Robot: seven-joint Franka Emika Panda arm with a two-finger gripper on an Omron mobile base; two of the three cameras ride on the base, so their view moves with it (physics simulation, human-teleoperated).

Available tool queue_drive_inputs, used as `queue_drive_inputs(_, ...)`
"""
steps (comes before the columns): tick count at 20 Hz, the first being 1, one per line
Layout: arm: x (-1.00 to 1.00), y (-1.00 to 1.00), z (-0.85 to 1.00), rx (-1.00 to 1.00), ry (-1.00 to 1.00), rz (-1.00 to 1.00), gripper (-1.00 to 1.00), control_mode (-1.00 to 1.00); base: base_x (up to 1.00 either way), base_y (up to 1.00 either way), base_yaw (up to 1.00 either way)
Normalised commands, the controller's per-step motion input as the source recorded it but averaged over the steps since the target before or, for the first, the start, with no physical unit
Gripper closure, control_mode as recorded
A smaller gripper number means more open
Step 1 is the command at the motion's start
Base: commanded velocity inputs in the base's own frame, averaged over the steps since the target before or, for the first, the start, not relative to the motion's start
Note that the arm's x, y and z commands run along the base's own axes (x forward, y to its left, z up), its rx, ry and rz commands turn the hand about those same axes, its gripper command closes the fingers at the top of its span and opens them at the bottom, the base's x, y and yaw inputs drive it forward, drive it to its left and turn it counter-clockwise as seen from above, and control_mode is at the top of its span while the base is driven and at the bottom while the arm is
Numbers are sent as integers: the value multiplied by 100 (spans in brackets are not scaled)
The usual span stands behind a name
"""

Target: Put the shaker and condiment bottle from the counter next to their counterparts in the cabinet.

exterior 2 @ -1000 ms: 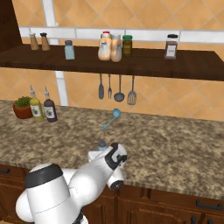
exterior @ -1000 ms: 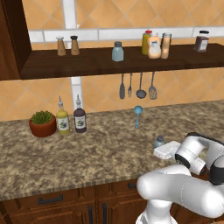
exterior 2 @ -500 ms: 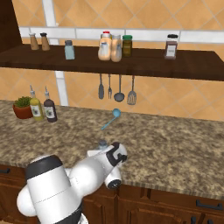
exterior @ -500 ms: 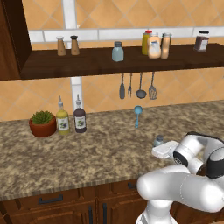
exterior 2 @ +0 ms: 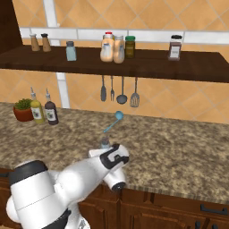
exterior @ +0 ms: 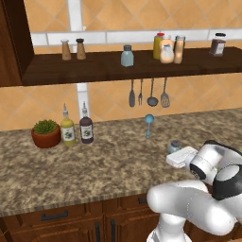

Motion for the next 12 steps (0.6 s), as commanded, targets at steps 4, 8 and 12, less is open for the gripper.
queue_drive_inputs(4, 0, 26, 46, -1, 0, 0, 100, -100, 0, 0, 0)
queue_drive_inputs(8, 0, 33, 48, -5, 0, 0, 100, -100, 0, 0, 0)
queue_drive_inputs(12, 0, 33, 46, -6, 0, 0, 100, -100, 0, 0, 0)
